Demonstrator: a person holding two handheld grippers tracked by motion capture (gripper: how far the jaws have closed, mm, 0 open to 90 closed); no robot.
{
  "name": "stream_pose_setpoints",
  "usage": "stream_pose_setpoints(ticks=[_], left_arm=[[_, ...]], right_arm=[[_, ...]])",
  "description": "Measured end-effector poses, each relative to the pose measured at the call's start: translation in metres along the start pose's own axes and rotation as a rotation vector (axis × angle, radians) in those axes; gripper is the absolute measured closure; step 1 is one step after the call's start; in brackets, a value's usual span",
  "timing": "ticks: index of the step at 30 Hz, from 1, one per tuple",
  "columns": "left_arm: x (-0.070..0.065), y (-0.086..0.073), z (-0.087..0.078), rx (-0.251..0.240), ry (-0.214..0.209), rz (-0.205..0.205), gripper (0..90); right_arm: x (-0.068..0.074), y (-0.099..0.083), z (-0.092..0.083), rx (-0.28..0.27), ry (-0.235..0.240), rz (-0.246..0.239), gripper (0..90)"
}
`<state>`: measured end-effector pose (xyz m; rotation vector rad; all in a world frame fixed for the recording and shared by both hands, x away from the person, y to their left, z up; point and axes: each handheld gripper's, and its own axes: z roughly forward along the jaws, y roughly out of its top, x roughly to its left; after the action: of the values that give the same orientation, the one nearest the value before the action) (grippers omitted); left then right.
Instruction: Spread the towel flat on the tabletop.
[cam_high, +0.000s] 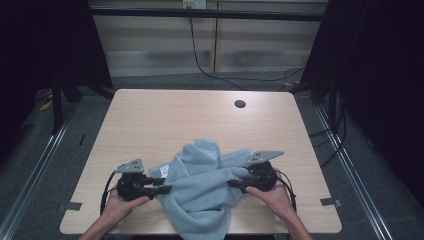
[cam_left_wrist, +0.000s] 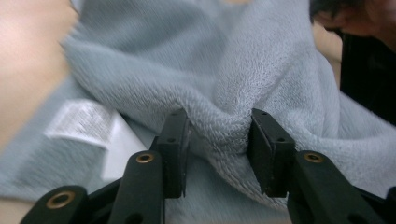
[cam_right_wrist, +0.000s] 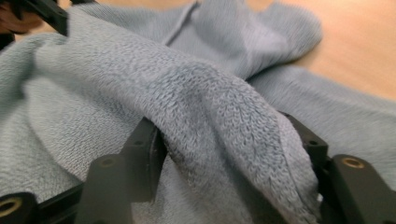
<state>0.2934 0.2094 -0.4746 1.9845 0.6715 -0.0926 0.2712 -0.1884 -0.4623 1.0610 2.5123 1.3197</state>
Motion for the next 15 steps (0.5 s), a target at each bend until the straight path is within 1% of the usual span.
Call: stream_pose_setpoints(ticks=[2,4,5,6,7,8,9,10,11,12,13,14,15], left_arm=[[0.011,0.014,0.004,-0.029,0.015,-0.004,58.3],[0.017,0.023,0.006,-0.056,0.022,-0.012,57.6],[0.021,0.028,0.007,-0.067,0.02,-0.018,56.5],[0.024,0.032,0.008,-0.077,0.021,-0.021,56.5],[0.027,0.036,0.009,-0.092,0.037,-0.026,54.2],[0.029,0.038,0.01,-0.1,0.055,-0.029,54.2],[0.032,0.04,0.011,-0.096,0.076,-0.027,53.3],[0.036,0.041,0.015,-0.097,0.11,-0.027,51.7],[0.044,0.041,0.022,-0.079,0.134,-0.053,47.8],[0.044,0.041,0.022,-0.079,0.134,-0.053,46.1],[0.048,0.039,0.027,-0.074,0.144,-0.064,43.8],[0.052,0.038,0.033,-0.055,0.155,-0.077,41.3],[0.058,0.038,0.044,-0.01,0.164,-0.077,39.5]], right_arm=[[-0.005,0.006,-0.006,-0.028,-0.009,0.002,38.4],[-0.011,0.011,-0.009,-0.048,0.002,0.013,38.0],[-0.013,0.015,-0.011,-0.069,0.01,0.009,37.1],[-0.013,0.015,-0.011,-0.069,0.01,0.009,37.1],[-0.013,0.018,-0.016,-0.104,0.032,0.019,37.0],[-0.013,0.018,-0.016,-0.104,0.032,0.019,37.0],[-0.012,0.019,-0.019,-0.11,0.024,0.01,36.3],[-0.012,0.02,-0.022,-0.118,0.024,0.011,36.0],[-0.013,0.021,-0.028,-0.136,0.003,0.017,34.5],[-0.015,0.021,-0.032,-0.153,0.0,0.026,34.5],[-0.017,0.021,-0.036,-0.17,-0.005,0.037,34.5],[-0.019,0.02,-0.039,-0.182,-0.016,0.048,34.6],[-0.022,0.019,-0.039,-0.175,-0.034,0.059,34.0]])
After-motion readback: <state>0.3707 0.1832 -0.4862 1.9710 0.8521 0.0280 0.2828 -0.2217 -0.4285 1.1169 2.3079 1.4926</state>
